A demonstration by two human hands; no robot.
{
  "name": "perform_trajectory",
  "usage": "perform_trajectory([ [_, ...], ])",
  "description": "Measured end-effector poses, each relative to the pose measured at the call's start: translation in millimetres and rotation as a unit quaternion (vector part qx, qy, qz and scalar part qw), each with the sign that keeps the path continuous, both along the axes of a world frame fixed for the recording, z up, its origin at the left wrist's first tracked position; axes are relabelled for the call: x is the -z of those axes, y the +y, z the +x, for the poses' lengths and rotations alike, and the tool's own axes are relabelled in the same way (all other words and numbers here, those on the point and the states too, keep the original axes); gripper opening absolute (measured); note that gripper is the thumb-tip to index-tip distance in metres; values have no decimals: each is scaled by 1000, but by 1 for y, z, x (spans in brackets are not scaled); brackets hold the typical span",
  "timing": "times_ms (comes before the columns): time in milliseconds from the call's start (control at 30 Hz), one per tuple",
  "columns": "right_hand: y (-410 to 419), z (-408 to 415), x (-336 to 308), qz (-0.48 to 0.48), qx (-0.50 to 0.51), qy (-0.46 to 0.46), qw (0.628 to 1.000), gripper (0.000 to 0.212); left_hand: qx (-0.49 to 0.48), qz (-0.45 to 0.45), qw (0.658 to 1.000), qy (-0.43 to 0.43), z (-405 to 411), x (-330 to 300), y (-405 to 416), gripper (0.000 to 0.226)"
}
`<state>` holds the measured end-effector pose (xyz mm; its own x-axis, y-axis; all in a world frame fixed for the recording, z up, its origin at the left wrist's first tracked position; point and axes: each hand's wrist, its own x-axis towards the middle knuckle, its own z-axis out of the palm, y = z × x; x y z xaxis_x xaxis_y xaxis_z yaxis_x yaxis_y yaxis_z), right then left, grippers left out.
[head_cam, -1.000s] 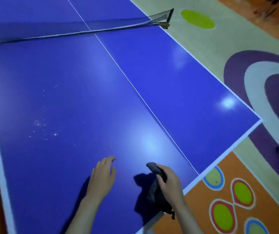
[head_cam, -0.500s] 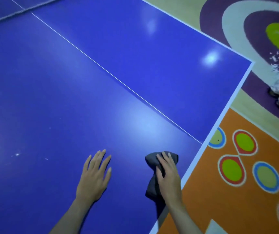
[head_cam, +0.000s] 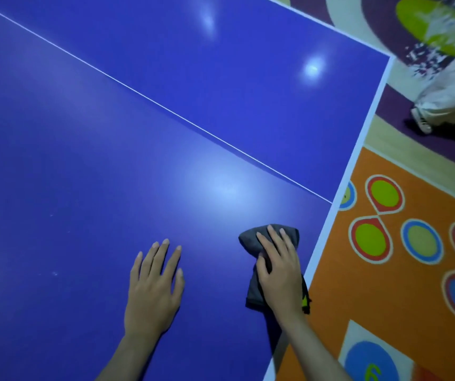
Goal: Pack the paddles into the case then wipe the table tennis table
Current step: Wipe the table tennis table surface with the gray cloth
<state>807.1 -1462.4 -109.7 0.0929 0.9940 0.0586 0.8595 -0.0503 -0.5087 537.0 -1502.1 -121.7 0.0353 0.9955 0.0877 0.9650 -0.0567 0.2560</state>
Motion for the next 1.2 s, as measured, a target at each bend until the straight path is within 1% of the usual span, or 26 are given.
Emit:
perform_trajectory([
  [100, -6, -11, 1, 8, 66, 18, 998, 48, 2, -2, 1000, 10, 0, -1, 0, 52],
  [200, -20, -26, 5, 17, 132, 25, 991, 46, 9, -1, 1000, 1, -3, -2, 1, 55],
  [333, -45, -47, 5, 25, 205, 13, 978, 44, 27, 2, 1000, -5, -6, -2, -2, 56],
  [433, -64, -65, -1, 8, 244, -7, 970, 45, 34, 2, 999, -16, -12, -4, 1, 53],
  [533, -80, -72, -5, -27, 239, -70, 968, 47, 84, 26, 996, -20, -8, -13, 20, 47],
  [633, -79, -76, -8, -62, 260, -81, 960, 50, 134, 51, 989, -29, 9, -21, 57, 41],
  [700, -76, -82, -6, -68, 294, -87, 949, 52, 161, 46, 986, -24, 18, -19, 76, 41],
  [767, -74, -86, -3, -54, 313, -102, 943, 53, 181, 25, 983, -13, 21, -13, 83, 46],
  [867, -73, -82, 3, -32, 322, -110, 940, 50, 187, 4, 982, -3, 20, -8, 82, 51],
  [967, -64, -71, 5, -20, 329, -84, 940, 49, 178, -8, 984, 12, 23, -10, 82, 52],
  [1067, -38, -46, 5, -34, 327, -61, 942, 48, 171, -16, 985, 21, 26, -11, 83, 54],
  [1200, 16, 3, 4, -39, 306, -51, 950, 46, 159, -14, 987, 13, 29, -11, 84, 56],
])
